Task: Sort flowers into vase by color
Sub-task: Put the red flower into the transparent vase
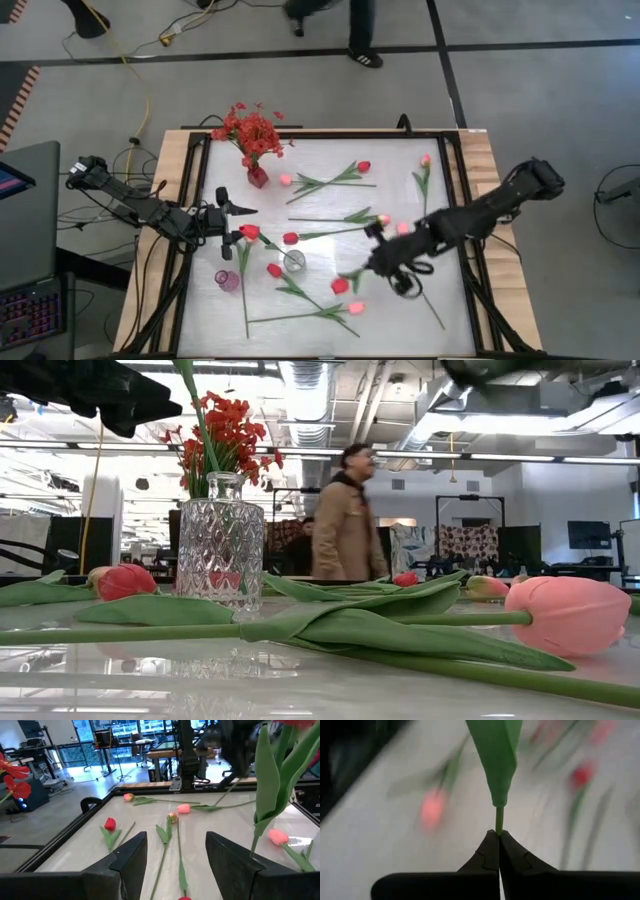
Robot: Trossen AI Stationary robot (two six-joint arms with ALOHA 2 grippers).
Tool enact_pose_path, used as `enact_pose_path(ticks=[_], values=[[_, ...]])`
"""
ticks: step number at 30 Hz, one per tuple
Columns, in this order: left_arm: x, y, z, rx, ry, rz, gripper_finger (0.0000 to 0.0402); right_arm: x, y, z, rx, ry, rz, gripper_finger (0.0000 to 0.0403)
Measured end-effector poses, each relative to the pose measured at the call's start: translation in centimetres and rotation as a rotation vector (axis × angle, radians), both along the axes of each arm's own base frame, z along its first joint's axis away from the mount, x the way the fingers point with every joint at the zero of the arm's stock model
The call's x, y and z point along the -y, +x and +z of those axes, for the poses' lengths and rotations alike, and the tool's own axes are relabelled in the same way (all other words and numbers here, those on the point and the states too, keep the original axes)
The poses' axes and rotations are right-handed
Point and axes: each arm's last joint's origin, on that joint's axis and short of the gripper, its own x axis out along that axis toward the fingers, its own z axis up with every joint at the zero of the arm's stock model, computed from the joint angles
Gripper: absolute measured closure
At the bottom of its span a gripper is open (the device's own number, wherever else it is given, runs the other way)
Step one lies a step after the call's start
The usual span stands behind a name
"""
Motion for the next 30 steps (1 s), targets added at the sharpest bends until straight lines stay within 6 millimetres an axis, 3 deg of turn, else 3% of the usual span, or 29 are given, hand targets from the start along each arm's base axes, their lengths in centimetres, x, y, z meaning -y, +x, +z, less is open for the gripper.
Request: enact_pose_path(ticks=[5,8,11,18,30], values=[[0.0,0.0,-0.1,-0.006,0.003,0.0,0.0212,2.4,3.3,3.5,0.464,0.073,-0.045,0.0383],[0.0,0.0,-0.1,-0.007,0.002,0.0,0.0212,3.4,5.5,3.9,0.655,0.089,-0.034,0.0383],[0.0,0.0,-0.1,-0.008,0.001,0.0,0.0212,3.7,7.5,3.1,0.752,0.137,0.003,0.0383],[0.0,0.0,-0.2,-0.018,-0.017,0.002,0.0212,4.8,9.6,1.6,0.754,0.373,-0.127,0.0383],[0.0,-0.1,-0.5,-0.037,-0.02,0.005,0.0212,4.7,10.1,0.6,0.712,0.427,-0.157,0.0382]])
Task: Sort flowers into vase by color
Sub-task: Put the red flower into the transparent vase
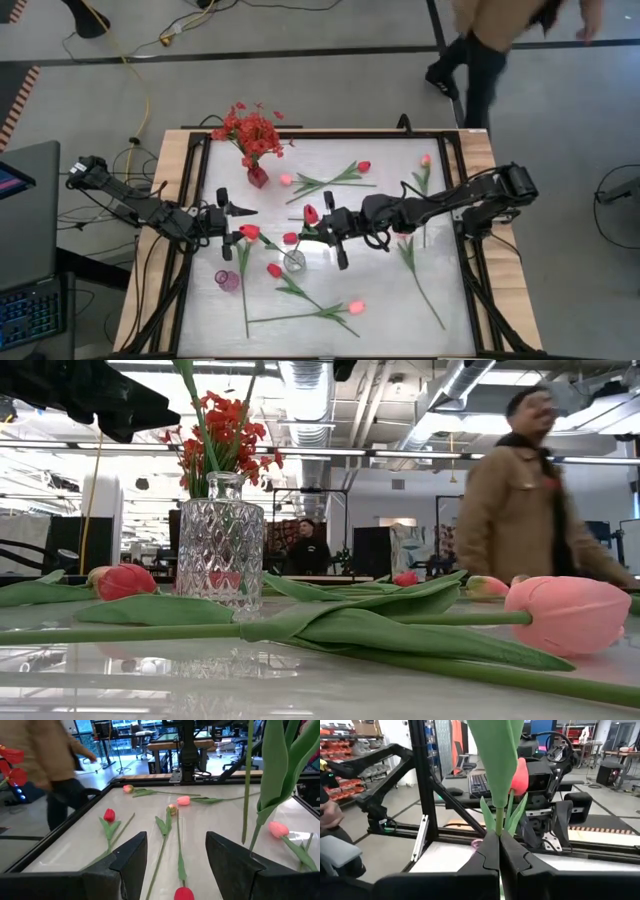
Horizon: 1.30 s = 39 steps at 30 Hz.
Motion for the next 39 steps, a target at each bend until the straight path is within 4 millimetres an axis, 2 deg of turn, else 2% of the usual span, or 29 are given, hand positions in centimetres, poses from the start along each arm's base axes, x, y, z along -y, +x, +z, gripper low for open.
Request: enact_pose_path(ticks=[9,24,39], values=[[0.0,0.0,0.0,-0.002,-0.001,0.002,0.0212,-0.7,1.0,-1.9,-0.039,0.012,0.012,0.0382],[0.0,0.0,-0.1,-0.007,0.002,0.003,0.0212,-0.7,1.0,-2.0,-0.034,0.001,0.009,0.0382],[0.0,0.0,-0.1,-0.007,0.002,0.004,0.0212,1.3,1.3,-3.0,-0.136,-0.016,-0.044,0.0382]])
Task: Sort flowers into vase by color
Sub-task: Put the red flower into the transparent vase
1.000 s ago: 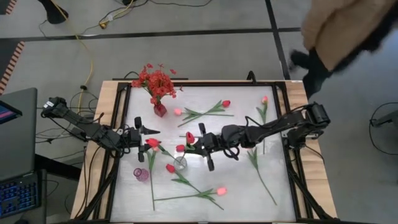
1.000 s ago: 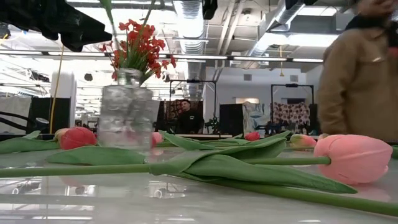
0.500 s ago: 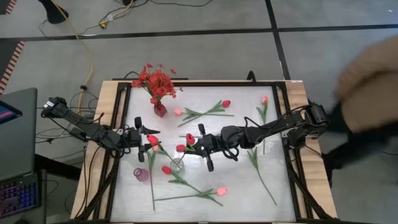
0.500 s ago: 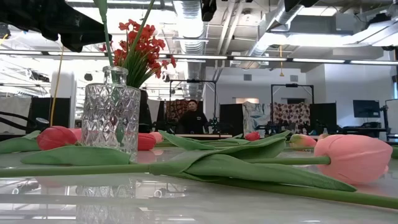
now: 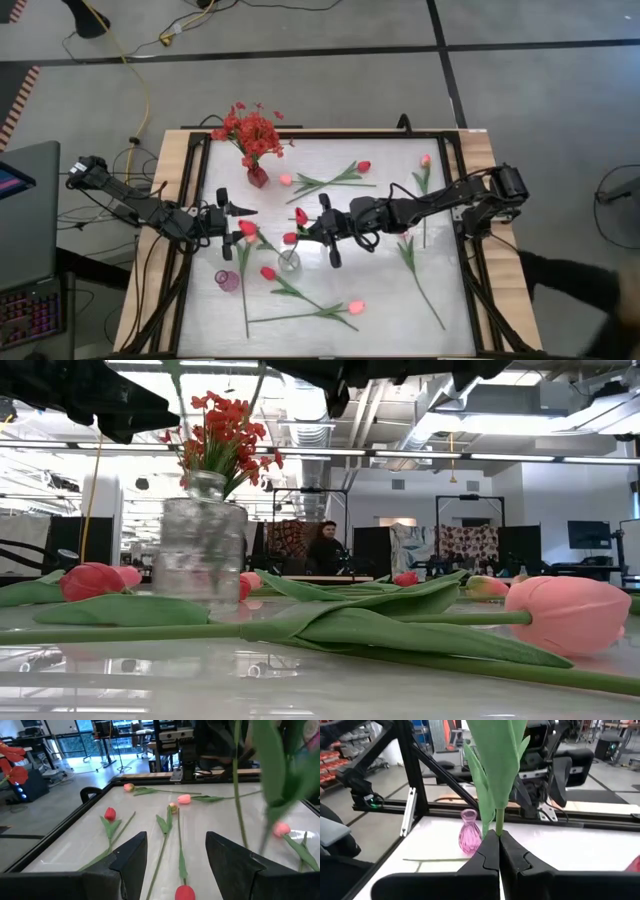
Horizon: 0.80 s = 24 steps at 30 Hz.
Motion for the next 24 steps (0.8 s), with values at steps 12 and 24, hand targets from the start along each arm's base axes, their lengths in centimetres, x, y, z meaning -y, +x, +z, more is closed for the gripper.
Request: enact_pose_path(ticks=[12,24], values=[[0.0,0.0,0.0,0.0,0.003,0.0,0.0212,0.1,-0.5,0.5,-0.019,-0.005,-0.001,0.0361],[0.0,0.0,0.0,-0.001,0.001,-0.002,0.0212,0.6,-0.6,-0.3,-0.11,-0.014,-0.014,0.0314]])
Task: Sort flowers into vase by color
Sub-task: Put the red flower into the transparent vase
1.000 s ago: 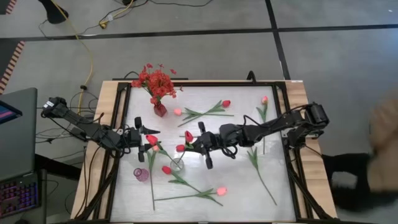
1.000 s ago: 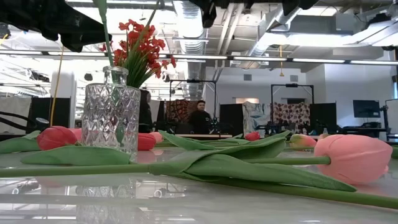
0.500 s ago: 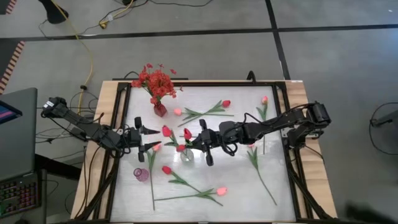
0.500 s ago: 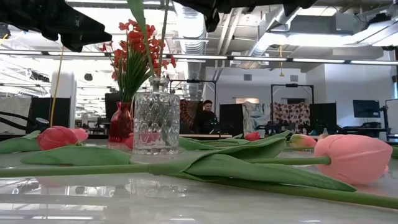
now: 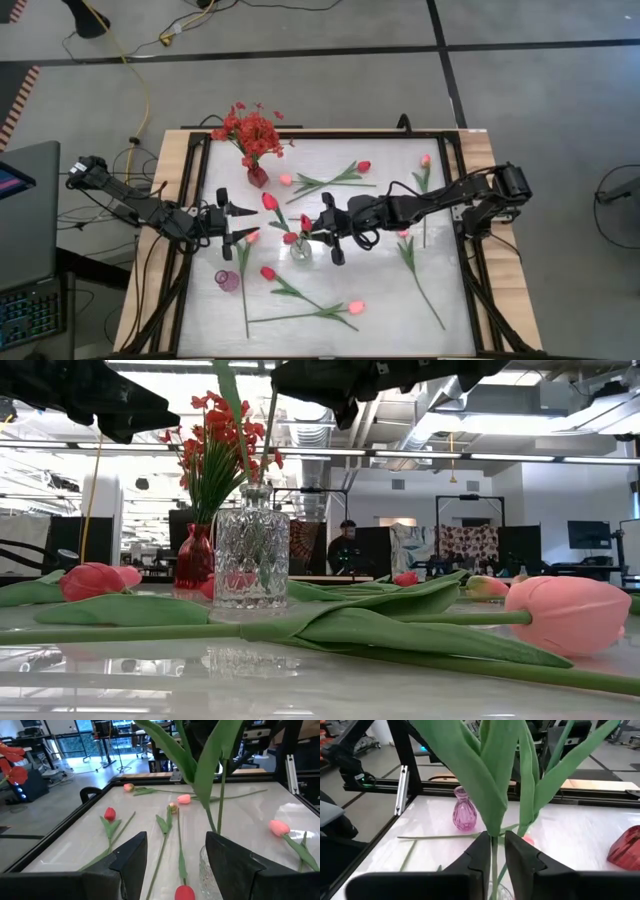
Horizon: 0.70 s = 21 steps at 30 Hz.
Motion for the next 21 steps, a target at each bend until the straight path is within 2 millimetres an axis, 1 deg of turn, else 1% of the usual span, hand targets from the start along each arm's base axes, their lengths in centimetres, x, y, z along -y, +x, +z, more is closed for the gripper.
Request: enact_pose_path(ticks=[5,9,12,16,18,21], values=[[0.0,0.0,0.0,0.0,-0.001,0.0,0.0212,0.1,0.0,0.0,-0.006,0.023,-0.009,0.0275],[0.0,0.0,0.0,0.0,0.0,-0.001,0.0212,0.4,0.0,-0.3,-0.051,0.064,-0.028,0.0228],[0.0,0.0,0.0,0.0,-0.001,-0.001,0.0212,0.7,0.0,-0.3,-0.155,0.073,-0.046,0.0183],[0.0,0.0,0.0,0.0,-0.001,-0.001,0.0212,1.1,0.0,0.6,-0.297,0.054,-0.062,0.0129],[0.0,0.0,0.0,-0.001,0.001,-0.002,0.0212,1.3,-0.1,1.1,-0.371,0.027,-0.062,0.011],[0.0,0.0,0.0,-0.001,0.001,-0.003,0.0212,1.6,-0.5,2.2,-0.475,-0.017,-0.056,0.0091]])
